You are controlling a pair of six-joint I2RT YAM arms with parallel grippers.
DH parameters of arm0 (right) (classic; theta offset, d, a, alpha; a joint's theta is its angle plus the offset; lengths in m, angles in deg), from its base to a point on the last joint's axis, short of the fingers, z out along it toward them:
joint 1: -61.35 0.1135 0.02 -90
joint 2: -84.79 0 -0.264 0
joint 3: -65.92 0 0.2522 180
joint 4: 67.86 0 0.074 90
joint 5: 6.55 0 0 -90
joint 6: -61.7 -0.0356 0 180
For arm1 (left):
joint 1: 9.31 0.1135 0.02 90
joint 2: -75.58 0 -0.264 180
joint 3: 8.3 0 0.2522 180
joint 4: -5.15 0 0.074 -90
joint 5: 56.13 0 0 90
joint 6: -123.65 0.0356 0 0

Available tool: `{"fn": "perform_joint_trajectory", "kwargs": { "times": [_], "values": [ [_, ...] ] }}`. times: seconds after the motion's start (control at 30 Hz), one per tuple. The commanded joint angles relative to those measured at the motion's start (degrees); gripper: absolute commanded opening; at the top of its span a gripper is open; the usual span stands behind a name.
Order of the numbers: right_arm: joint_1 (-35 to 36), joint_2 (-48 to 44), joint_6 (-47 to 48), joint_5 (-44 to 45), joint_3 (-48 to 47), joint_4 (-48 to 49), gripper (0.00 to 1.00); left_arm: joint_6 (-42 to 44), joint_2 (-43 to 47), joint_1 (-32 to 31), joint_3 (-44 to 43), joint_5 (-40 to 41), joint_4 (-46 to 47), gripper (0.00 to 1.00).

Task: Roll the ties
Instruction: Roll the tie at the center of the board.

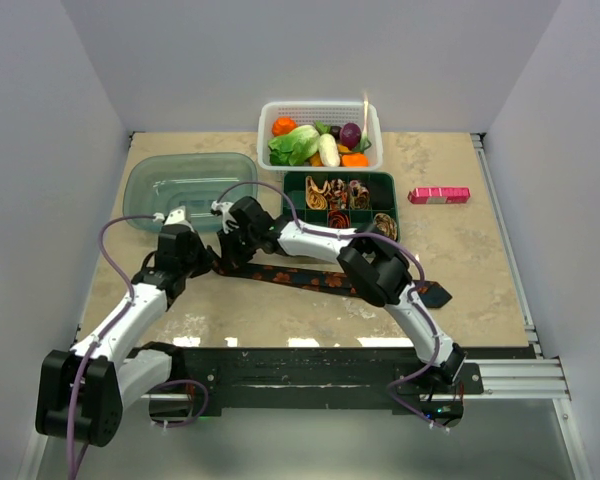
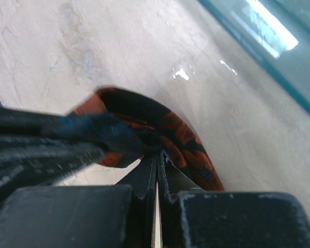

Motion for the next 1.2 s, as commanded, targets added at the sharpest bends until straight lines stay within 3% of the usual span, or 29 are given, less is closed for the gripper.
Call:
{"fn": "perform_joint_trajectory", "kwargs": {
  "times": [0.0,0.43,0.83,1.17],
  "values": [
    [0.4,1.3,-1.8,-1.9,-4.4,2.7,0.00,1.1,-0.6,-1.2,-2.0,0.8,1.1,0.00],
    [0.4,2.2,-4.1,-4.8,-6.4,4.6,0.00,-0.2,-3.5,-5.5,-2.6,2.5,3.5,0.00],
    [-0.6,-2.7,-8.0,-12.8,-1.0,9.1,0.00,2.0,-2.7,-6.7,-5.0,7.7,-2.4,0.00],
    [-4.7,-9.1,-3.8,-5.5,3.1,3.7,0.00,1.1,-3.7,-10.5,-4.0,12.3,-4.0,0.00]
  ]
}}
